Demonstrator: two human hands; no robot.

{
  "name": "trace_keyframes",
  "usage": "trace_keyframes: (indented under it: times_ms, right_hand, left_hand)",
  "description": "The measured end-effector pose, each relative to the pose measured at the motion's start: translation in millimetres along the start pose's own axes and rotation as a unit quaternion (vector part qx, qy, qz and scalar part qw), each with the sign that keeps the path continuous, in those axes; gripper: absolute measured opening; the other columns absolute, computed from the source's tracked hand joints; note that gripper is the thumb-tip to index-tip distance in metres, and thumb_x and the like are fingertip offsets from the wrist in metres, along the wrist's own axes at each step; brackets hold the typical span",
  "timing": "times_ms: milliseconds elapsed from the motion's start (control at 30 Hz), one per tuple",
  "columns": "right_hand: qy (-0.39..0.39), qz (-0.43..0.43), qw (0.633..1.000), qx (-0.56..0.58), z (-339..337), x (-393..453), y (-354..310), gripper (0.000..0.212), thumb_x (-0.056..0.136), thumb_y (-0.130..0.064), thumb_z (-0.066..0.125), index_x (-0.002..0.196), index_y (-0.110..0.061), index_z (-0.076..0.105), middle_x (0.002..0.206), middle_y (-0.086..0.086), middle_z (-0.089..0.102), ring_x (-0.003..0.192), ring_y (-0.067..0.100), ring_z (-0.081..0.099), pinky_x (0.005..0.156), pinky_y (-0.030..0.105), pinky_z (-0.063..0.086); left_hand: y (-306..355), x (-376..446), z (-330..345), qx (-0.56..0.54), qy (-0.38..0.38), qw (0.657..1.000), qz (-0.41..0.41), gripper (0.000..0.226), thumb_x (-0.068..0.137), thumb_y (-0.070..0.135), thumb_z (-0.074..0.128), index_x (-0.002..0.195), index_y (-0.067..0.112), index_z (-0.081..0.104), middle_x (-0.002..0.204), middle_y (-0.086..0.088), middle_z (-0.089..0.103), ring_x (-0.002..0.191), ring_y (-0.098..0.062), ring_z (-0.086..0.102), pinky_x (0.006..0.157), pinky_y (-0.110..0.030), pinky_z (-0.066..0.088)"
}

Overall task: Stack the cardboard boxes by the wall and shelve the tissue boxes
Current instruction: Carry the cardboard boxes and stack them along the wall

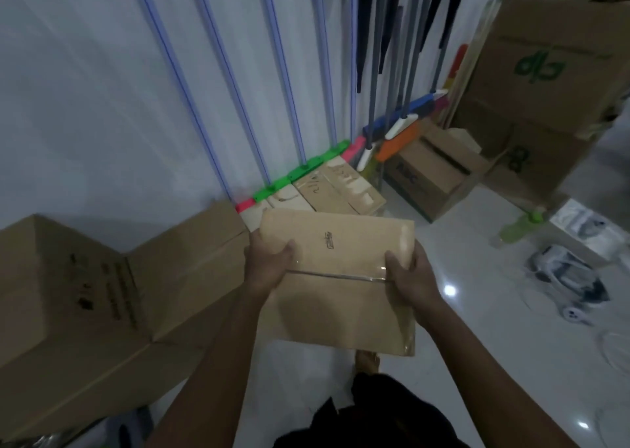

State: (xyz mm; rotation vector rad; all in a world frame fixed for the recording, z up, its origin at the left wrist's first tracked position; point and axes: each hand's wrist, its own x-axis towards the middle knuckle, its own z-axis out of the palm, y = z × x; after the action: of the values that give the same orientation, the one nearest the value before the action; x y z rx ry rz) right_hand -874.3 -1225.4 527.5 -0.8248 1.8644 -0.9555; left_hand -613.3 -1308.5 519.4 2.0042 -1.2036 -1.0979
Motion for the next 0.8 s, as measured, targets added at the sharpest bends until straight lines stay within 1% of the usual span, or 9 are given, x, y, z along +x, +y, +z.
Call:
trace_keyframes:
  times_ms: [133,267,333,467,533,600,700,733,800]
  right_hand:
    - [0.0,0.045,0.999,0.004,13.4,72.4,-12.2,0.068,0.097,-0.042,0.058,0.155,-0.029,0.025,0.149,0.003,0.045,0.13,0.029,0.048,0.108,0.05,0.044]
    - [0.006,0.076,0.996,0.041,44.6,123.8,-14.0,0.067,0.097,-0.044,0.058,0.154,-0.03,0.024,0.134,-0.008,0.045,0.122,0.022,0.049,0.107,0.047,0.044]
    - [0.003,0.109,0.991,0.072,62.9,142.8,-9.4,0.067,0.095,-0.047,0.06,0.152,-0.031,0.03,0.135,-0.01,0.048,0.12,0.02,0.051,0.107,0.048,0.045]
    - [-0.002,0.151,0.979,0.139,115.2,167.9,16.4,0.065,0.094,-0.044,0.062,0.15,-0.03,0.032,0.14,-0.003,0.051,0.124,0.024,0.053,0.104,0.055,0.048]
    - [-0.001,0.167,0.971,0.172,145.7,173.5,24.9,0.064,0.096,-0.04,0.062,0.151,-0.031,0.03,0.139,-0.005,0.052,0.122,0.022,0.055,0.103,0.054,0.049]
    - [-0.005,0.208,0.953,0.221,176.9,178.0,34.5,0.059,0.097,-0.036,0.061,0.149,-0.03,0.032,0.136,-0.004,0.055,0.117,0.02,0.058,0.101,0.055,0.051]
    - [-0.02,0.261,0.928,0.264,220.0,180.1,49.8,0.053,0.099,-0.033,0.059,0.145,-0.027,0.034,0.134,-0.001,0.058,0.112,0.023,0.061,0.096,0.061,0.052]
    - [-0.014,0.271,0.924,0.268,230.8,179.9,54.2,0.055,0.098,-0.033,0.059,0.146,-0.032,0.032,0.134,-0.003,0.058,0.113,0.022,0.061,0.094,0.061,0.053]
    - [0.002,0.266,0.931,0.252,239.9,178.7,57.4,0.065,0.096,-0.036,0.063,0.143,-0.058,0.024,0.138,-0.007,0.056,0.118,0.025,0.061,0.091,0.061,0.054]
  left_hand:
    - [29.0,73.2,26.6,0.055,-0.023,0.998,0.006,0.095,0.063,0.061,0.072,0.142,0.017,0.046,0.133,-0.014,0.06,0.117,-0.033,0.062,0.1,-0.045,0.053]
    - [52.2,144.2,43.1,0.127,-0.041,0.99,0.043,0.087,0.074,0.053,0.076,0.143,0.011,0.045,0.135,-0.016,0.059,0.123,-0.037,0.058,0.101,-0.044,0.049]
    - [58.7,179.4,48.0,0.17,-0.047,0.982,0.071,0.089,0.077,0.052,0.078,0.145,0.008,0.042,0.137,-0.017,0.058,0.125,-0.038,0.057,0.103,-0.046,0.047]
    - [56.9,253.8,62.6,0.26,-0.094,0.952,0.133,0.083,0.085,0.042,0.074,0.148,0.003,0.037,0.143,-0.022,0.047,0.129,-0.041,0.048,0.106,-0.046,0.041]
    - [49.1,290.0,68.2,0.316,-0.111,0.926,0.175,0.081,0.087,0.048,0.063,0.148,0.002,0.037,0.144,-0.021,0.044,0.126,-0.041,0.042,0.104,-0.042,0.036]
    - [36.3,327.1,75.0,0.36,-0.114,0.907,0.185,0.086,0.084,0.045,0.069,0.152,0.005,0.033,0.143,-0.019,0.046,0.12,-0.041,0.045,0.099,-0.042,0.038]
    - [18.4,358.1,82.6,0.411,-0.135,0.881,0.193,0.097,0.079,0.056,0.066,0.157,0.011,0.031,0.14,-0.023,0.049,0.121,-0.043,0.049,0.102,-0.045,0.04]
    - [8.3,364.2,85.5,0.416,-0.152,0.874,0.199,0.097,0.08,0.056,0.066,0.158,0.01,0.031,0.142,-0.027,0.048,0.126,-0.044,0.046,0.106,-0.046,0.038]
    - [-9.4,363.7,86.3,0.406,-0.155,0.871,0.23,0.093,0.084,0.06,0.055,0.159,0.01,0.029,0.151,-0.03,0.038,0.138,-0.048,0.036,0.115,-0.052,0.03]
